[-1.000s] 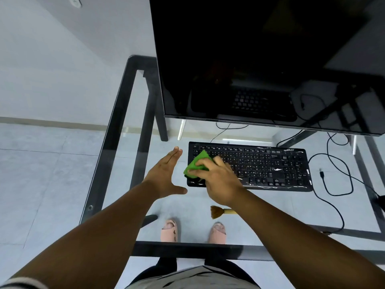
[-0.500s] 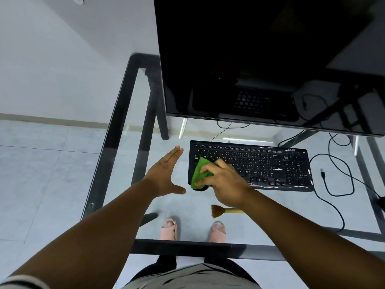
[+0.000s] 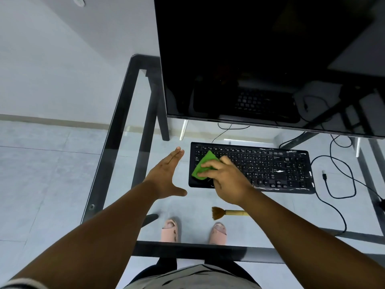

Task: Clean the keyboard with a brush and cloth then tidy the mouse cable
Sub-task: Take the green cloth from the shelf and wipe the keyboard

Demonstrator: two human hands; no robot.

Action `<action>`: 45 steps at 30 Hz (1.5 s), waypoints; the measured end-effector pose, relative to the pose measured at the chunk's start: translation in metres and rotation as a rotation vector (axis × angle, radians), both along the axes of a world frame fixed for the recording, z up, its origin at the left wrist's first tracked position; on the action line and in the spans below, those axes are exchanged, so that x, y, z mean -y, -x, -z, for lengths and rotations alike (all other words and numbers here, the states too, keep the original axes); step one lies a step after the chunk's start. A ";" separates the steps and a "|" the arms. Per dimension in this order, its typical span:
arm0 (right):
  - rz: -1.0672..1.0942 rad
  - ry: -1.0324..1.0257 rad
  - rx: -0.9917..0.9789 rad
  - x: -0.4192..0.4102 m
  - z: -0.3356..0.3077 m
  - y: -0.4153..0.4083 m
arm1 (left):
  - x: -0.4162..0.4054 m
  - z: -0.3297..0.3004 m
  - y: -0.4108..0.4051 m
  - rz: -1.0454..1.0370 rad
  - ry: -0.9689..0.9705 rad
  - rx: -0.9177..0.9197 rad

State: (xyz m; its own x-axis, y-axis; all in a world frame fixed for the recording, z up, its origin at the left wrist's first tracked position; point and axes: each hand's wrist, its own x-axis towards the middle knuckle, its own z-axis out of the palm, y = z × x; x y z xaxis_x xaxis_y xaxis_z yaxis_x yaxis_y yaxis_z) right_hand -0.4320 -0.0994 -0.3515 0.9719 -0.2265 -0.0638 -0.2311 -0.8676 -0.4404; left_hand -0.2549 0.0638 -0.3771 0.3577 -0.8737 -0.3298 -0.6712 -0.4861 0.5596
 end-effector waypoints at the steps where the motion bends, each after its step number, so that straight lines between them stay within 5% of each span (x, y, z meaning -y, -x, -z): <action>1: 0.015 0.002 0.024 0.005 0.001 0.004 | 0.000 0.000 0.000 -0.001 0.000 -0.001; 5: 0.129 0.039 0.078 0.008 0.002 -0.002 | -0.001 0.000 0.000 0.000 0.004 0.004; 11: -0.003 0.020 0.026 0.007 0.002 -0.001 | 0.000 -0.002 0.001 0.006 -0.001 0.006; 17: 0.272 0.043 0.082 0.018 0.004 -0.029 | 0.000 -0.002 0.002 -0.003 0.001 0.003; 22: 0.051 0.031 0.010 0.018 0.002 -0.047 | -0.001 -0.002 0.002 0.001 -0.010 0.002; 27: 0.264 0.030 0.055 0.031 0.002 -0.047 | -0.001 -0.002 0.000 -0.002 -0.002 -0.002; 35: -0.128 0.060 -0.068 0.015 -0.001 0.011 | -0.001 0.002 0.001 -0.006 0.002 0.013; 45: -0.146 0.213 0.022 0.014 0.004 0.036 | 0.004 -0.005 0.013 0.025 -0.044 0.036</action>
